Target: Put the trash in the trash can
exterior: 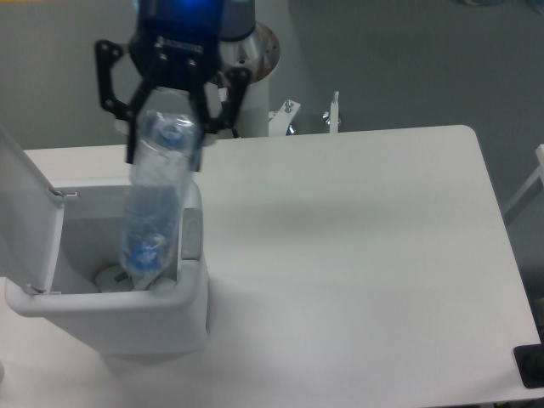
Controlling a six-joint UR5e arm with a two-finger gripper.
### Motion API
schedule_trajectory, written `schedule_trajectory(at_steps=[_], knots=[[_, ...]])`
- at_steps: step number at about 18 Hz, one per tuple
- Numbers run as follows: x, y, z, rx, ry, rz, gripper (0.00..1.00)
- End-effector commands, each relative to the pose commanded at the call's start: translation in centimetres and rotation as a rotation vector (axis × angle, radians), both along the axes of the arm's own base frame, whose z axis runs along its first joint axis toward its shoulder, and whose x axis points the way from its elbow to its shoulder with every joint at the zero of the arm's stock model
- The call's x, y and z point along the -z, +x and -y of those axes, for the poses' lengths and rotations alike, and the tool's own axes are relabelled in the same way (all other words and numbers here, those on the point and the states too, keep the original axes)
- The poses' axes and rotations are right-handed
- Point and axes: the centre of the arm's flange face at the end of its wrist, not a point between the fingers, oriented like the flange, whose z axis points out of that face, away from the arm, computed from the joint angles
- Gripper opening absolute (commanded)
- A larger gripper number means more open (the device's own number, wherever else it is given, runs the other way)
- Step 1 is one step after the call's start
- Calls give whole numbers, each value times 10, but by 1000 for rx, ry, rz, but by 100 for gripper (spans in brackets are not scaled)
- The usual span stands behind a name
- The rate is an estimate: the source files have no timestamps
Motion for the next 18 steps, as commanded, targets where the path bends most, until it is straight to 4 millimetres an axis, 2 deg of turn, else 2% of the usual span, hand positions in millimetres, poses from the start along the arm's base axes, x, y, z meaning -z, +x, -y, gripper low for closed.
schedule_trajectory(at_steps=[1,3,6,9,10,11,12,13,15,18], knots=[[9,-2,-2,14,-16,-8,100],[22,-6,-11,25,-39,1,100],[31,-10,-15,22,-59,4,100],[24,-12,-11,13,-51,-9,100],[17,-19,-6,-8,-46,-21,100],[10,-35,9,-49,-36,-33,100],[-1,-56,26,-101,-21,-44,100],[-3,-81,43,-157,-20,-50,100],[-7,-102,69,-208,-23,-76,100],[-1,-115,82,-241,-39,-75,100]])
